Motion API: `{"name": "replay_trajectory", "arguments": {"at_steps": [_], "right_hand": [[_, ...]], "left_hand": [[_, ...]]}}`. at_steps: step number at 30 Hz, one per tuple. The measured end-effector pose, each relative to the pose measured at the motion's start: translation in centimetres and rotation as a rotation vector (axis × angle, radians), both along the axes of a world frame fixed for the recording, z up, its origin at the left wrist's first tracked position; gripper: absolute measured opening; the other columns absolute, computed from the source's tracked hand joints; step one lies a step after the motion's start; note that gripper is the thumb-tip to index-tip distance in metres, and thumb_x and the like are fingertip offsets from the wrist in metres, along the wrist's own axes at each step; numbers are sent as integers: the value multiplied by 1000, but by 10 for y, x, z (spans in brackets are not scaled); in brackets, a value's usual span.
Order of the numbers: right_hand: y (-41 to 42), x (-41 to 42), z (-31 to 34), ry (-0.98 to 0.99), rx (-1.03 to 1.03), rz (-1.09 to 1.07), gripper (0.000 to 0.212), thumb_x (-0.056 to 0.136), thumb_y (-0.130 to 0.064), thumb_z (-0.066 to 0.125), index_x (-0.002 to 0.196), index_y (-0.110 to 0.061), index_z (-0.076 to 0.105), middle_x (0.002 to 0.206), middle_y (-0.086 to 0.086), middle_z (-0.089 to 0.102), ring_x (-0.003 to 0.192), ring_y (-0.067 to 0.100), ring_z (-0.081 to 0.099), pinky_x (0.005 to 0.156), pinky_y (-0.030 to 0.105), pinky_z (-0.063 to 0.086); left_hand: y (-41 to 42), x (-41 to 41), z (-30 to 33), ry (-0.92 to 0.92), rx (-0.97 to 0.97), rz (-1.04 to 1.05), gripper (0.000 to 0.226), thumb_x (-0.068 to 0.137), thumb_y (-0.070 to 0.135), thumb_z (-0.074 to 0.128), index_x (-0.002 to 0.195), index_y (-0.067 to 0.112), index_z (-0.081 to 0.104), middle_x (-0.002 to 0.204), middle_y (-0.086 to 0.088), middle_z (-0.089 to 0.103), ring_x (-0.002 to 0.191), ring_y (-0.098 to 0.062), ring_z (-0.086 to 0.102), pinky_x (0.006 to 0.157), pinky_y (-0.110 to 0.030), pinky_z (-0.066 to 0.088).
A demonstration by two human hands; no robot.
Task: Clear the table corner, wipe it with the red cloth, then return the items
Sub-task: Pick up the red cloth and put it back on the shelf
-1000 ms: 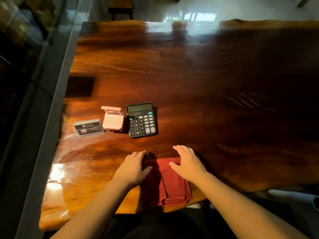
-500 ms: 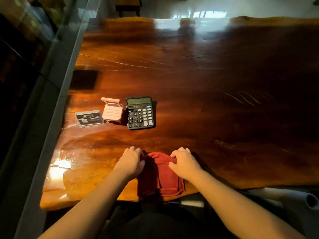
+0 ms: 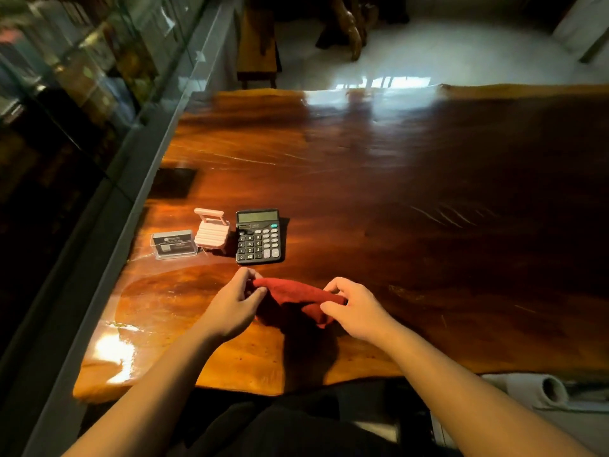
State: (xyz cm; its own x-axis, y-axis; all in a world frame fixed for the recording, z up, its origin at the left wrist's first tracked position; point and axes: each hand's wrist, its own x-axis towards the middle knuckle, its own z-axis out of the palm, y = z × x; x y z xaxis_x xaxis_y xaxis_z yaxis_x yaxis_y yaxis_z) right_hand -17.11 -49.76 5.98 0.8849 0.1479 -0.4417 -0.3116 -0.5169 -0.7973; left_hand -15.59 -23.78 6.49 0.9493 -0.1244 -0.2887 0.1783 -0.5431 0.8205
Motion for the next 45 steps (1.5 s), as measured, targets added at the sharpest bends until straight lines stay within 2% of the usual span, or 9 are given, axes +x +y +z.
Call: {"name": "replay_trajectory", "arguments": {"at_steps": [6,11,19,23,28,33,38,41,45], "right_hand": [[-19,-14,63,-198,123,-228,10,92,-24,68,92,-34,70,87,-11,75,79,5,69,68,20,55],[-29,-48,106,-229,260,-500,8,90,-32,66,95,-34,73,96,-2,77,92,16,73,69,26,56],[-41,-126,143,-342,352,-871,29,84,-52,71,108,-35,72,108,1,77,103,21,73,80,39,58],[-46,-174,153,-415,394,-1078,29,82,-46,74,107,-32,74,110,4,77,105,22,73,83,39,57],[-58,-232,161,-495,502,-1342,13,96,-17,67,101,-23,77,105,9,79,95,20,75,78,33,60],[-86,-288,155,-480,590,-1565,17,98,-17,65,114,-15,71,107,10,78,96,22,76,83,41,61],[-135,-336,131,-403,647,-1717,15,100,-18,63,113,-16,69,99,8,80,88,22,77,72,38,59],[-163,-358,111,-318,645,-1799,15,102,-17,59,115,-17,66,90,6,78,76,19,76,59,34,59],[-203,-379,83,-206,653,-1860,14,103,-13,54,114,-18,62,98,10,73,82,24,70,62,36,55]], "left_hand": [[-26,22,53,64,-355,-49,6,98,24,56,99,19,58,92,-11,68,85,-20,62,78,-39,49],[-61,36,93,137,-544,-183,5,99,21,55,98,19,59,76,2,61,69,-11,55,61,-28,43],[-116,28,141,282,-675,-491,10,93,26,60,100,19,63,79,-9,57,67,-20,52,55,-28,41],[-154,10,155,377,-696,-654,11,96,23,58,91,26,67,76,-3,66,63,-16,62,50,-24,49],[-210,-29,164,467,-641,-826,17,99,23,54,95,27,70,82,-8,68,71,-23,61,66,-35,44],[-273,-75,156,545,-543,-947,20,101,23,49,115,22,64,79,-5,61,59,-17,51,48,-25,39],[-340,-118,140,654,-460,-981,20,102,18,46,110,22,64,74,-2,65,51,-12,57,40,-24,44],[-379,-142,125,673,-389,-984,19,101,15,47,115,13,60,86,-11,66,57,-17,64,43,-30,49],[-427,-169,97,693,-248,-959,23,100,15,49,122,14,56,110,-18,67,83,-26,73,60,-39,57]]}}
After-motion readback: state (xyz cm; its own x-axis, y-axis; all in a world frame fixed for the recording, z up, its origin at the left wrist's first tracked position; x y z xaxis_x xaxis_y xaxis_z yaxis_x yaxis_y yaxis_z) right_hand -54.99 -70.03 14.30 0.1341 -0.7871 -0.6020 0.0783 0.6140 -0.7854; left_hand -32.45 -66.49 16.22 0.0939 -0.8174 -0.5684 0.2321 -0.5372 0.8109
